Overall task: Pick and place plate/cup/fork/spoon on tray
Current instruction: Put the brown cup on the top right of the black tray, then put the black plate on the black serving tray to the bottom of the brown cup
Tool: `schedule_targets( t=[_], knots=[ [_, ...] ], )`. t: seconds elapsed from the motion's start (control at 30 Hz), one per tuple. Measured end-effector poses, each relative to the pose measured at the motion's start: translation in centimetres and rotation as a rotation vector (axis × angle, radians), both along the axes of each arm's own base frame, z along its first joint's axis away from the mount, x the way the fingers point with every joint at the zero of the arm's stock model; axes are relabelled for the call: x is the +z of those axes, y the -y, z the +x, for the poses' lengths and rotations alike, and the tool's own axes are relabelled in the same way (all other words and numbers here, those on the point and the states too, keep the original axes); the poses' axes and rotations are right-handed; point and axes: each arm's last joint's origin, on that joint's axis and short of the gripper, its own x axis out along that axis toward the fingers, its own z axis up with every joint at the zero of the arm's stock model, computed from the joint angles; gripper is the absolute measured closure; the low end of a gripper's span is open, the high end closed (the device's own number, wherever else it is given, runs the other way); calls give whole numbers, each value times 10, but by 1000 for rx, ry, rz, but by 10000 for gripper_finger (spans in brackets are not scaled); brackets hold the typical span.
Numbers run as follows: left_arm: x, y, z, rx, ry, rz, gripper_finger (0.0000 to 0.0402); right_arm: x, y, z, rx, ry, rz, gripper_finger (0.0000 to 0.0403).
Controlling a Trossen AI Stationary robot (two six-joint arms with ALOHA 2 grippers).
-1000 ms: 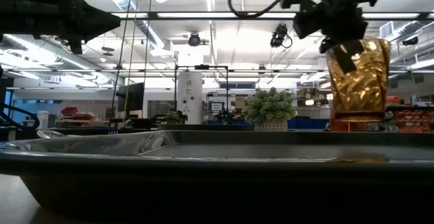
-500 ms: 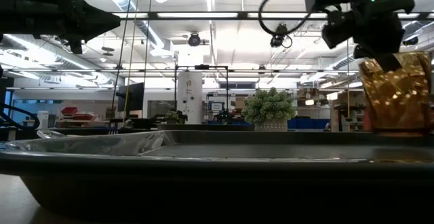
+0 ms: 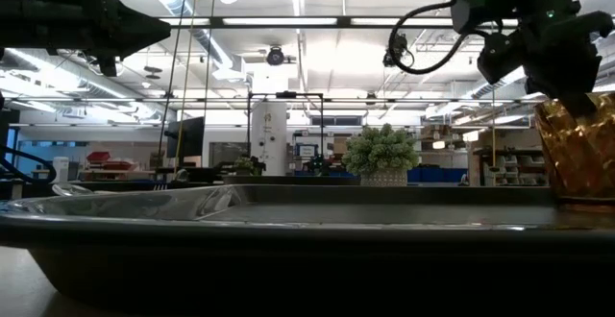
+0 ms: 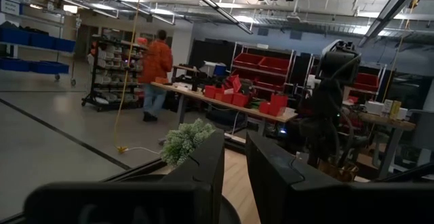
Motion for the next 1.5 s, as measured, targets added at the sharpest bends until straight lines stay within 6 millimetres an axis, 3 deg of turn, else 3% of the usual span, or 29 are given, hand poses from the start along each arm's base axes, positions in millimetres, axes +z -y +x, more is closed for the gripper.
schedule_targets(
  t=[0.6, 0.87, 1.07, 1.3, 1.5],
  knots=[
    [0, 1, 1, -42, 1, 1, 327, 15, 1, 4, 0, 27, 5, 264],
    [-7, 2, 3, -61, -39, -45, 269, 39, 2, 6, 27, 89, -16, 235],
    [-13, 2, 5, -71, -65, -99, 273, 55, 5, 3, 71, 174, -72, 228],
    [-10, -3, 15, -26, -207, -182, 284, 73, 18, -1, 85, 448, -200, 228],
    [-9, -12, 25, 23, -287, -240, 262, 76, 25, -2, 53, 669, -324, 228]
  ],
)
